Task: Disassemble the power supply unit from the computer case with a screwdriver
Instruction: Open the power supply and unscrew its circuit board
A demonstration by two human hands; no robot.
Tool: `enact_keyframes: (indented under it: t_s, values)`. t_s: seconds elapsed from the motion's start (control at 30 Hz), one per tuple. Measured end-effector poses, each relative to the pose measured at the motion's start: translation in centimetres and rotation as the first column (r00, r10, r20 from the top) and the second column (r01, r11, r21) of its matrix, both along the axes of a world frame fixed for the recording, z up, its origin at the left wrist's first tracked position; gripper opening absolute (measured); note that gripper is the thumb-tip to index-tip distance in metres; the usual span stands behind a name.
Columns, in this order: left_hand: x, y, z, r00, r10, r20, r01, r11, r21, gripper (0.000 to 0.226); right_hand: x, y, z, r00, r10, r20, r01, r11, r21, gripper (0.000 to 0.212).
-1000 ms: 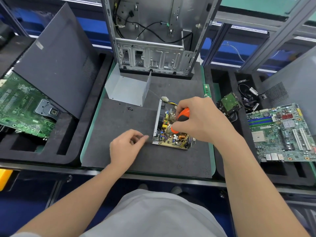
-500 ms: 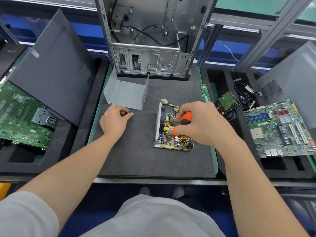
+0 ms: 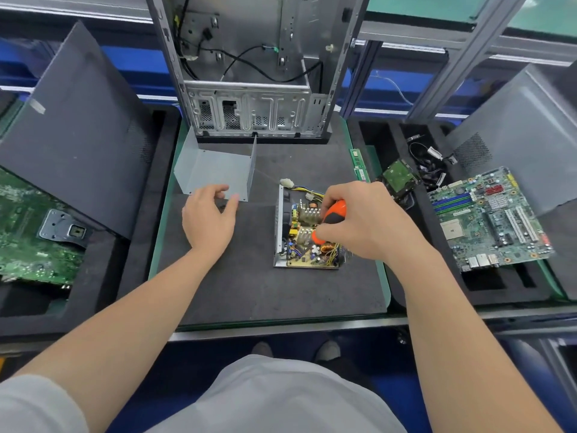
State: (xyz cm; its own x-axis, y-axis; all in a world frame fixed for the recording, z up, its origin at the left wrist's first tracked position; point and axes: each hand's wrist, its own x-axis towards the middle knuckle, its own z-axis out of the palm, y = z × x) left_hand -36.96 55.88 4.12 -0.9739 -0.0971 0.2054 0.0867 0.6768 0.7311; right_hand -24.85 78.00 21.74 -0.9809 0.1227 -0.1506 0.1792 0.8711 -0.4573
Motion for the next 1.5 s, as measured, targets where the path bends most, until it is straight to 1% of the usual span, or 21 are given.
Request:
enact_keyframes:
  t_s: [0.03, 0.1, 0.13, 0.2, 0.27, 0.3, 0.33, 0.4, 0.43, 0.5, 0.53, 0.6, 0.67, 0.77, 0.87, 1.0, 1.2, 1.33, 1.5]
  values:
    - [0.4, 1.0, 0.9, 0.997, -0.045, -0.063, 0.047, 0.998, 0.035, 0.019, 0.1, 0.1, 0.0, 1.000, -0.003, -0.002, 0.003, 1.000, 0.004, 0.018]
    - [1.6, 3.3, 3.1, 0.959, -0.218, -0.181, 0.236, 0.968, 0.085, 0.014, 0.3, 0.3, 0.1, 1.000, -0.012, -0.004, 0.012, 1.000, 0.014, 0.019]
    - [2.2, 4.4, 4.2, 0.915, -0.331, -0.229, 0.360, 0.928, 0.100, 0.014, 0.4, 0.5, 0.2, 1.000, -0.016, -0.003, 0.016, 1.000, 0.021, 0.019]
    - [3.5, 6.5, 6.0, 0.777, -0.567, -0.273, 0.608, 0.789, 0.093, 0.013, 0.7, 0.7, 0.3, 1.000, -0.027, -0.009, 0.028, 0.999, 0.036, 0.018]
    - [4.6, 8.2, 7.2, 0.620, -0.755, -0.212, 0.780, 0.623, 0.064, 0.012, 0.9, 1.1, 0.3, 0.999, -0.045, -0.023, 0.046, 0.998, 0.040, 0.014]
    - [5.0, 8.9, 7.7, 0.561, -0.812, -0.160, 0.828, 0.556, 0.077, 0.016, 1.0, 1.3, 0.3, 0.998, -0.054, -0.024, 0.055, 0.998, 0.041, 0.014]
    - [5.3, 9.4, 7.9, 0.519, -0.847, -0.113, 0.854, 0.508, 0.113, 0.022, 1.2, 1.5, 0.3, 0.998, -0.059, -0.021, 0.060, 0.997, 0.045, 0.014]
    - [5.5, 10.2, 7.9, 0.479, -0.875, -0.062, 0.871, 0.466, 0.156, 0.036, 1.4, 1.9, 0.2, 0.998, -0.070, -0.004, 0.070, 0.996, 0.062, 0.016]
    - [5.5, 10.5, 7.8, 0.468, -0.882, -0.047, 0.876, 0.457, 0.153, 0.038, 1.6, 2.1, 0.2, 0.997, -0.077, 0.001, 0.076, 0.995, 0.068, 0.018]
    - [5.4, 10.7, 7.4, 0.451, -0.893, -0.012, 0.882, 0.443, 0.159, 0.035, 1.8, 2.6, 0.2, 0.996, -0.086, 0.001, 0.086, 0.993, 0.077, 0.022]
    - [5.4, 10.7, 7.3, 0.447, -0.895, 0.009, 0.881, 0.442, 0.171, 0.037, 1.9, 2.8, 0.2, 0.996, -0.091, -0.001, 0.090, 0.993, 0.082, 0.020]
    - [5.4, 10.6, 7.0, 0.447, -0.893, 0.061, 0.868, 0.449, 0.210, 0.052, 2.2, 3.1, 0.0, 0.995, -0.099, -0.010, 0.099, 0.991, 0.095, 0.016]
    - [5.4, 10.6, 6.6, 0.447, -0.886, 0.120, 0.854, 0.463, 0.237, 0.063, 2.4, 3.3, -0.2, 0.995, -0.095, -0.012, 0.096, 0.990, 0.107, 0.017]
    - [5.4, 10.7, 6.0, 0.445, -0.882, 0.158, 0.847, 0.471, 0.247, 0.064, 2.6, 3.5, -0.6, 0.994, -0.108, 0.015, 0.106, 0.990, 0.098, 0.019]
    - [5.5, 10.9, 5.9, 0.440, -0.884, 0.157, 0.851, 0.466, 0.242, 0.060, 2.6, 3.7, -0.8, 0.994, -0.109, 0.011, 0.107, 0.988, 0.109, 0.018]
    - [5.5, 10.9, 5.9, 0.446, -0.882, 0.156, 0.837, 0.472, 0.277, 0.063, 2.6, 3.7, -0.9, 0.993, -0.120, -0.001, 0.120, 0.987, 0.111, 0.019]
    - [5.6, 10.7, 5.9, 0.449, -0.881, 0.149, 0.828, 0.473, 0.301, 0.063, 2.5, 4.1, -0.7, 0.990, -0.140, -0.031, 0.143, 0.984, 0.110, 0.025]
    - [5.5, 10.6, 5.7, 0.449, -0.881, 0.148, 0.829, 0.473, 0.298, 0.061, 2.3, 4.0, -0.8, 0.989, -0.150, -0.007, 0.150, 0.982, 0.118, 0.027]
    - [5.5, 10.6, 5.7, 0.454, -0.880, 0.138, 0.831, 0.474, 0.290, 0.061, 2.3, 3.6, -1.4, 0.989, -0.147, 0.002, 0.146, 0.984, 0.101, 0.024]
